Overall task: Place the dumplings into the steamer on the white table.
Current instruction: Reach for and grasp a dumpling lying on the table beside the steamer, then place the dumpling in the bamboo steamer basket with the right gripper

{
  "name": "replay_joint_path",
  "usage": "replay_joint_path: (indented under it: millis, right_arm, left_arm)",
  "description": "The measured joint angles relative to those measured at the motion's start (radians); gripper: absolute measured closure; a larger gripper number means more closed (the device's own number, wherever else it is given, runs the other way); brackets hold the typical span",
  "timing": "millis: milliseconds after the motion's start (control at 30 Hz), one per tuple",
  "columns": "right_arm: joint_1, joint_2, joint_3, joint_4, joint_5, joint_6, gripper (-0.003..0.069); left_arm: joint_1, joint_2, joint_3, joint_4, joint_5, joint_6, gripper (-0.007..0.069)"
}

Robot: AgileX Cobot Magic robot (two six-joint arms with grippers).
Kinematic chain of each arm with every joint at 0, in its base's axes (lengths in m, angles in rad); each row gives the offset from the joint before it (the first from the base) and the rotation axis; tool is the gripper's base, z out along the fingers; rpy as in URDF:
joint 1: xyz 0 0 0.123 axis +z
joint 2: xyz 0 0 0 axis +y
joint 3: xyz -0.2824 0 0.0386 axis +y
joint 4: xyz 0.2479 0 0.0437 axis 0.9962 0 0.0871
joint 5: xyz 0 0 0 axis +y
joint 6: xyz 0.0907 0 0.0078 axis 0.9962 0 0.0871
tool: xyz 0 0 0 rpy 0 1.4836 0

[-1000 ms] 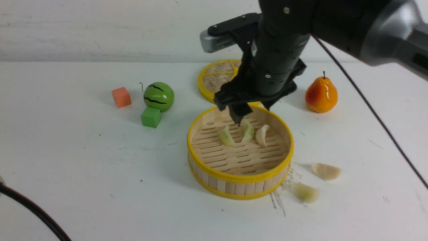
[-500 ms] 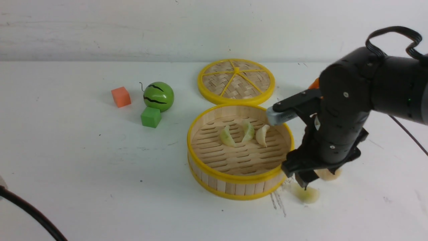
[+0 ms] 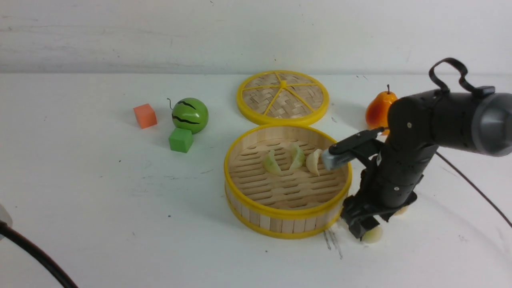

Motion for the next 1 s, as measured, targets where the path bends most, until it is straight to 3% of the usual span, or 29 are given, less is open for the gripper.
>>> replay_joint_path:
  millis: [100, 200, 267, 333, 667, 1000]
  right_arm:
    - [0.0, 0.037, 0.0, 0.007, -0.005, -0.026, 0.0146]
    - [0.0, 0.044, 0.0, 0.005, -0.006, -0.031, 0.0217]
    - [0.0, 0.044, 0.0, 0.005, -0.006, -0.031, 0.0335]
    - [0.0, 0.044, -0.001, 0.006, -0.001, -0.031, 0.0407]
    - [0.008, -0.085, -0.027, 0.009, 0.154, 0.032, 0.0405]
    - [0.173, -0.074, -0.309, 0.023, 0.088, 0.17, 0.0405]
  left_arm:
    - [0.0, 0.0, 0.0, 0.0, 0.001, 0.0, 0.0586]
    - [0.0, 0.0, 0.0, -0.003, 0.006, -0.001, 0.0585]
    - [0.0, 0.0, 0.0, -0.01, 0.009, -0.001, 0.0582]
    - [0.0, 0.0, 0.0, -0.012, 0.009, -0.001, 0.0579]
    - [0.0, 0.0, 0.0, -0.012, 0.033, -0.001, 0.0568]
    - [0.0, 0.0, 0.0, -0.007, 0.024, 0.0, 0.0561]
